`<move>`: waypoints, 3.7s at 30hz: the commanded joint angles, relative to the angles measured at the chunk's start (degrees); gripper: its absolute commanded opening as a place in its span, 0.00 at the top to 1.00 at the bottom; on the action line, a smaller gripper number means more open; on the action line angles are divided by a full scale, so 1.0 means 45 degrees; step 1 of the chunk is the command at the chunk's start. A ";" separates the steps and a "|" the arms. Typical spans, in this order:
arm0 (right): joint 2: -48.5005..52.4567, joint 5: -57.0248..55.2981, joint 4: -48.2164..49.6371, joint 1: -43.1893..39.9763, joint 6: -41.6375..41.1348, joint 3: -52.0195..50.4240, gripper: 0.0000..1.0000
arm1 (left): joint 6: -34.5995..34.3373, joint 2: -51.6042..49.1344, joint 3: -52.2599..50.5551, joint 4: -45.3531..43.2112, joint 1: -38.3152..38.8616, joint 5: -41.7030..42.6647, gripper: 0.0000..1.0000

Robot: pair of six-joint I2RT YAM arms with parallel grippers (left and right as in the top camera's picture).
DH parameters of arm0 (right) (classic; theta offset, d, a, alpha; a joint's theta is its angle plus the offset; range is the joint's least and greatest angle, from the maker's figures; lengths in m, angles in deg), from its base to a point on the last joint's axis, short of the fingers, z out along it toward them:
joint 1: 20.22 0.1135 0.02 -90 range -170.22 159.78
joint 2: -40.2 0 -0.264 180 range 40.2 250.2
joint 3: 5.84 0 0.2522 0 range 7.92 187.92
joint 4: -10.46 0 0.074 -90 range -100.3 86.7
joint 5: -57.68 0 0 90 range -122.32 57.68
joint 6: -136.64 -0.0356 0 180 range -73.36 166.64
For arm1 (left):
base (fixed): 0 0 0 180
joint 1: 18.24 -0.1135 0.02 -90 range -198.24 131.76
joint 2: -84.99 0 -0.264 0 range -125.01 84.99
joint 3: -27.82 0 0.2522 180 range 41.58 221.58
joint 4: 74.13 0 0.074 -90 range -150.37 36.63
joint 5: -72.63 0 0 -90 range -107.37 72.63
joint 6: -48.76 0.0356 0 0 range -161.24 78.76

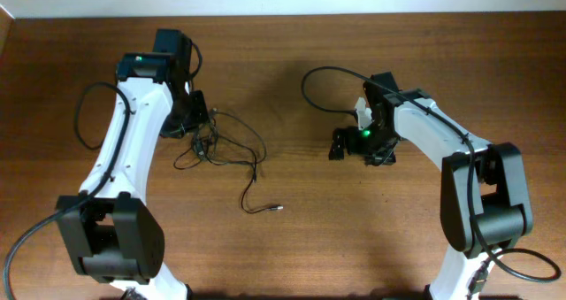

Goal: Untangle cables

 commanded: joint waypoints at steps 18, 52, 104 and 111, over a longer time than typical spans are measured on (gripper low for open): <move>0.0010 0.1826 -0.0034 0.0029 -0.0160 -0.0019 0.01 | 0.0034 -0.0107 -0.4561 -0.6363 -0.0175 -0.0131 1.00; -0.1195 0.6654 0.8680 0.2744 -0.6528 0.0248 0.26 | 0.4998 0.3079 -0.3347 -0.4250 0.0102 0.9947 1.00; -0.1292 0.8315 0.7786 0.2035 -0.7587 0.0248 0.20 | 0.6620 0.3055 -0.3371 -0.2720 -0.1093 1.2148 1.00; -0.1287 0.7834 0.7796 0.2200 -0.8524 0.0248 0.35 | 0.6620 0.3055 -0.3371 -0.2671 -0.0170 1.1725 1.00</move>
